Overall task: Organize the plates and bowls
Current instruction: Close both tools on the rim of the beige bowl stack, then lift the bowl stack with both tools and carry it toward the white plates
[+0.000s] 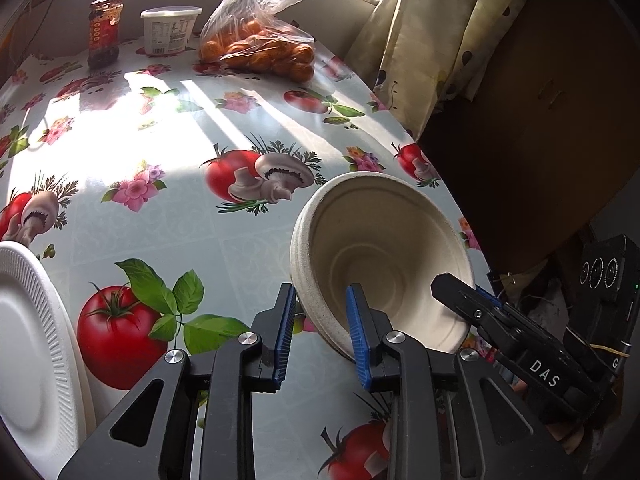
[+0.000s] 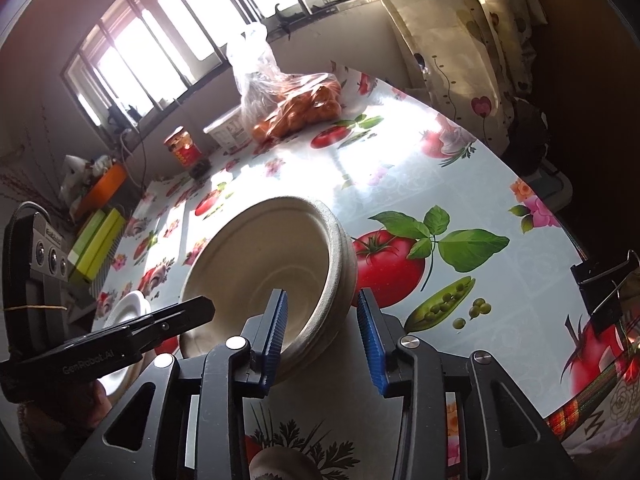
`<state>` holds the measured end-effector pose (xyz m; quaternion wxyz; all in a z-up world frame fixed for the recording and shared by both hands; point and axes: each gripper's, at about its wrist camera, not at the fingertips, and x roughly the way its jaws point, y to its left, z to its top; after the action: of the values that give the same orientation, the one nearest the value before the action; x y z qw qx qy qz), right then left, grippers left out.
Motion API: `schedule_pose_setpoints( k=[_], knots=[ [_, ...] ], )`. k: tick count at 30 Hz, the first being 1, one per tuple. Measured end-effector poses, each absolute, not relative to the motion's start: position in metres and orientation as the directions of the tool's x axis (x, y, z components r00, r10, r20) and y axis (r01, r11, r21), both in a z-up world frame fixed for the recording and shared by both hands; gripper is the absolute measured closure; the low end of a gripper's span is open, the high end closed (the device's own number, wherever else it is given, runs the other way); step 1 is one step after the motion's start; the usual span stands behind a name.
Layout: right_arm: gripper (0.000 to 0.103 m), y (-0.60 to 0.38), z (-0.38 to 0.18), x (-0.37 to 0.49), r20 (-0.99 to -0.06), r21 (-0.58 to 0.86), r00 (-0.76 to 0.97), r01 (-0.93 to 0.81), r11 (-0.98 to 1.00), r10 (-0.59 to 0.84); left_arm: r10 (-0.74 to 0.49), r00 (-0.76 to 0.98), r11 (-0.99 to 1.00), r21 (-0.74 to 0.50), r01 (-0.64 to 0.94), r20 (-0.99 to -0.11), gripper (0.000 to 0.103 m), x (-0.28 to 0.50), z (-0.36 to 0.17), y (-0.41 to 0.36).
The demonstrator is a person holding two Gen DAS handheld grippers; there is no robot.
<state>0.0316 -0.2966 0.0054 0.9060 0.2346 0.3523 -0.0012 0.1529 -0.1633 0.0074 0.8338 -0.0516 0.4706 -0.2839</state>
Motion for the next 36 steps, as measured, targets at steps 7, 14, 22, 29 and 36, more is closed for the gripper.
schedule_pose_setpoints(
  k=[7,14,22,29,36],
  knots=[
    [0.071,-0.2960,0.0048,0.0321,-0.640,0.426,0.750,0.169,0.889,0.164,-0.523,0.397,0.834,-0.356,0.421,-0.755,0.078,0.1532,0.0076,-0.1624],
    [0.074,-0.2973,0.0033,0.0316,-0.642,0.427,0.750,0.176,0.887,0.160,-0.520,0.400,0.836,-0.352,0.422,-0.755,0.078,0.1524,0.0080,-0.1629],
    [0.075,-0.2978,0.0027,0.0316,-0.644,0.427,0.748,0.178,0.886,0.160,-0.517,0.400,0.838,-0.352,0.417,-0.757,0.078,0.1525,0.0075,-0.1620],
    [0.075,-0.3000,0.0019,0.0311,-0.650,0.423,0.744,0.186,0.887,0.154,-0.515,0.403,0.839,-0.348,0.418,-0.757,0.078,0.1511,0.0077,-0.1637],
    [0.075,-0.3003,0.0032,0.0307,-0.647,0.424,0.746,0.184,0.887,0.155,-0.515,0.411,0.840,-0.347,0.417,-0.753,0.078,0.1500,0.0094,-0.1619]
  ],
)
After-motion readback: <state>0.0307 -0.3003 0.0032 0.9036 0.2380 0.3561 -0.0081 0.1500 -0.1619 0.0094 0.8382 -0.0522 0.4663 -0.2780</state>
